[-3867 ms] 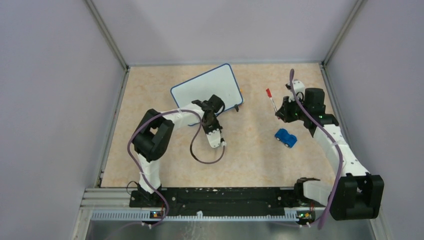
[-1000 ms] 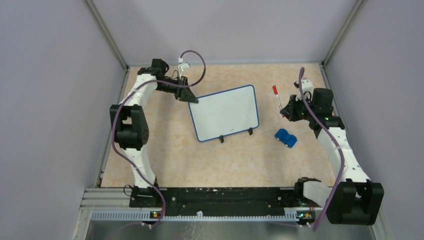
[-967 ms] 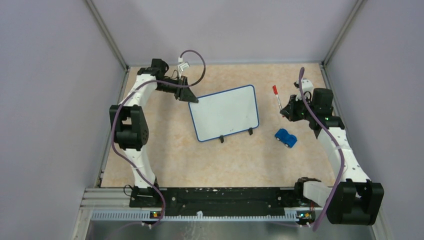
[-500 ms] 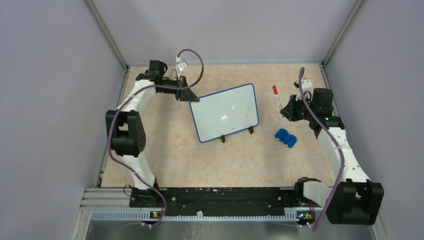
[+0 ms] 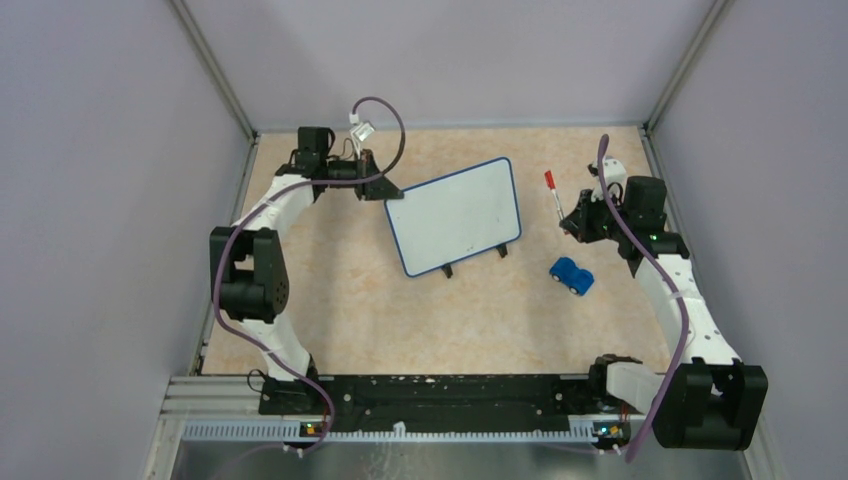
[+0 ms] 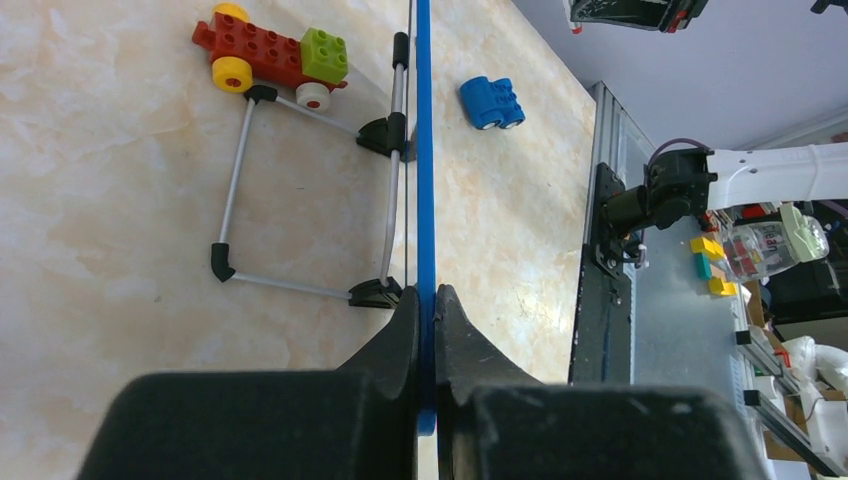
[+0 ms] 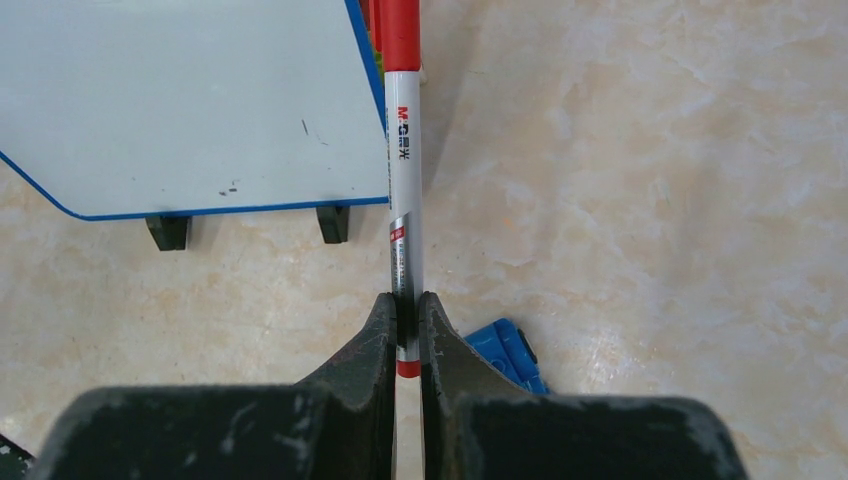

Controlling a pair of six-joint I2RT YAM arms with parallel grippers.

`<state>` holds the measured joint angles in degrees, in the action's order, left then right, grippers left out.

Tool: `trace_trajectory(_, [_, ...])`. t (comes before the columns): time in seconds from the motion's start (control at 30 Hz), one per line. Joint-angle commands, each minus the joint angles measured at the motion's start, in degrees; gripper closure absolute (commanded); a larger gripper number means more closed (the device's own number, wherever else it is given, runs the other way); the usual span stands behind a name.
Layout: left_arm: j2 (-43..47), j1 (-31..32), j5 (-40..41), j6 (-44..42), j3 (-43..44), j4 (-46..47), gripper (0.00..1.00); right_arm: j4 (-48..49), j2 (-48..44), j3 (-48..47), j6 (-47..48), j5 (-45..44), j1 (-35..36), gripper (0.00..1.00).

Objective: Write a sentence on the whiteboard
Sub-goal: Move the whiteboard to the center of the board.

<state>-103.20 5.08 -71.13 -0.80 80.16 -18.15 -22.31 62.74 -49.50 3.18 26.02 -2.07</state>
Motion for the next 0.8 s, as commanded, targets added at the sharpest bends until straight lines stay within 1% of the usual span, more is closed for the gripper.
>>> trace_trajectory(0.0, [4.25,0.61,-3.51,6.2,-1.9,11.76,1.0,1.74,-0.29,-0.93,0.07,1.21,-0.43,1.0])
trace_trajectory(0.23, [4.27,1.52,-2.1,6.08,-4.81,12.46,1.0,1.74,-0.33,-0.89,0.07,1.31,-0.4,1.0])
trace_trajectory(0.4, [6.91,1.51,-0.24,5.83,-8.76,11.74,1.0,1.79,-0.3,-0.95,0.07,1.31,-0.41,1.0])
trace_trajectory(0.63, [11.7,1.66,0.96,10.83,-14.26,14.39,1.0,1.87,-0.14,-1.13,-0.02,1.4,-0.42,1.0])
trace_trajectory(0.77, [12.81,2.68,1.19,11.81,-14.85,12.8,1.0,1.93,-0.17,-1.13,-0.1,1.4,-0.4,1.0])
